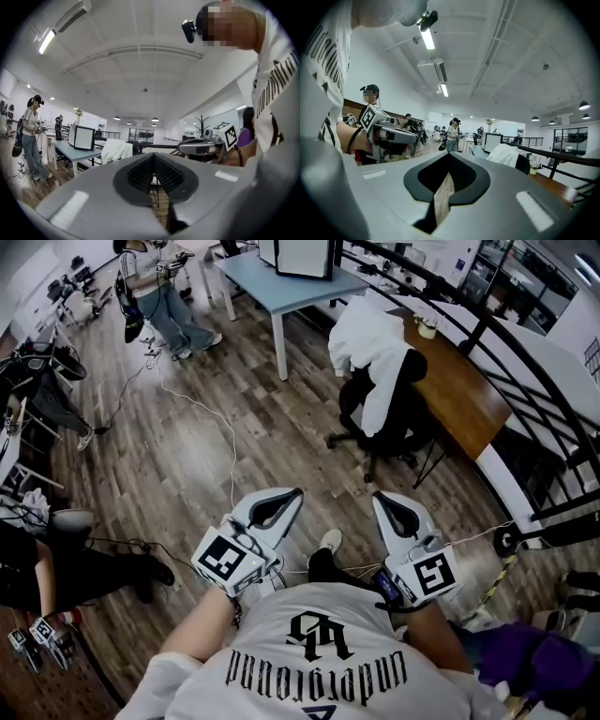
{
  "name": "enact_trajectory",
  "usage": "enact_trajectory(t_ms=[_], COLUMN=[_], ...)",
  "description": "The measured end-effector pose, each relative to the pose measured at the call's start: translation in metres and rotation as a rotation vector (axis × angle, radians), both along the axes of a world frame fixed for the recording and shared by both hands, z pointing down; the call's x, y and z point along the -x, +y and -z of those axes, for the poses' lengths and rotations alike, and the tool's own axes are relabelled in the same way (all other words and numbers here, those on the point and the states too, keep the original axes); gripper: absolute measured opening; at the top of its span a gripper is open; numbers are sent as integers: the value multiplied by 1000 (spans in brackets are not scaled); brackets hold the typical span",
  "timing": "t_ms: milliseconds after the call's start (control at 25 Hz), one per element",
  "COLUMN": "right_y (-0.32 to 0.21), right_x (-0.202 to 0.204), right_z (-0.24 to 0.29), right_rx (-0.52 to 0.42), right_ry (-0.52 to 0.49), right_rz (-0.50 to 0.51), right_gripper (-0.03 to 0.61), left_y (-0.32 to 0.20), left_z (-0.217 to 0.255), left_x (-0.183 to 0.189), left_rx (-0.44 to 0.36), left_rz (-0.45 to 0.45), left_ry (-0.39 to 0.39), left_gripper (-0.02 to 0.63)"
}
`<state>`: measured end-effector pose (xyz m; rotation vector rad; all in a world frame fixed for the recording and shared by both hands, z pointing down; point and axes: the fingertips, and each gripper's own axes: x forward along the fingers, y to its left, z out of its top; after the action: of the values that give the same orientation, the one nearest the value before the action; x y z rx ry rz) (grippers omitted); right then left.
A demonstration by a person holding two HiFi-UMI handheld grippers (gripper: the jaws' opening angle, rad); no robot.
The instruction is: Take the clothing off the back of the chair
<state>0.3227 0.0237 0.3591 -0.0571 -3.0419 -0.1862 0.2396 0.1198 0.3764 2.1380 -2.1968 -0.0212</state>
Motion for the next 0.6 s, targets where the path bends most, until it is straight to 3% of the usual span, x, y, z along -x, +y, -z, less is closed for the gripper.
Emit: enact_trajectory(t_ms=[600], right_y=[-161], right_x=[145], right_z=[-14], right_rx=[16], right_ry=[47], right_rz=[3], right_gripper=[3], left_y=[-149], left_z=[-21], left_x=[156], left_rx=[35], left_rz=[57], left_ry=[53], left_gripper=[50])
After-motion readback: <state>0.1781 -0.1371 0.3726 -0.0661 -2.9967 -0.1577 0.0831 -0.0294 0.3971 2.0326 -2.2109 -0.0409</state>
